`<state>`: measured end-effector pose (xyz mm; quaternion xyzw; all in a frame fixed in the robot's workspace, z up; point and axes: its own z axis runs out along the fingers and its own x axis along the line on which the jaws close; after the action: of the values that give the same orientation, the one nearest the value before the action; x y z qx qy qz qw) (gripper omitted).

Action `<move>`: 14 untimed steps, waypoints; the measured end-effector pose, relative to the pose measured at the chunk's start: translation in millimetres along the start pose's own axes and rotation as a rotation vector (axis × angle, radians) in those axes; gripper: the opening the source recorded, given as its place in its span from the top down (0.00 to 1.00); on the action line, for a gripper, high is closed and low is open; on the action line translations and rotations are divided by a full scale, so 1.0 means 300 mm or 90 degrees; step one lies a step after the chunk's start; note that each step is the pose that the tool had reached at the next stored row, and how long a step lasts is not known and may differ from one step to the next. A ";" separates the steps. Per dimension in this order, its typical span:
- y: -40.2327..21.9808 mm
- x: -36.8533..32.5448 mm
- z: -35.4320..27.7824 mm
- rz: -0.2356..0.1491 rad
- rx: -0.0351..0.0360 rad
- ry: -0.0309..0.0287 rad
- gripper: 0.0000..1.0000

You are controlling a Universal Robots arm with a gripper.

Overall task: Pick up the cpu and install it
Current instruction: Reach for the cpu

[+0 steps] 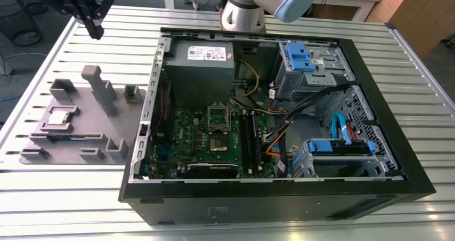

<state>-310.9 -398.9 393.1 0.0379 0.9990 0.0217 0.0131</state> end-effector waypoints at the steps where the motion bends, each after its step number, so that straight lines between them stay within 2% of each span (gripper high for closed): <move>1: 0.000 0.003 0.000 0.000 0.0000 0.0000 0.89; 14: -0.002 0.029 -0.001 0.000 0.0000 0.0000 0.89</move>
<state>-319.6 -398.9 393.1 0.0379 0.9990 0.0217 0.0130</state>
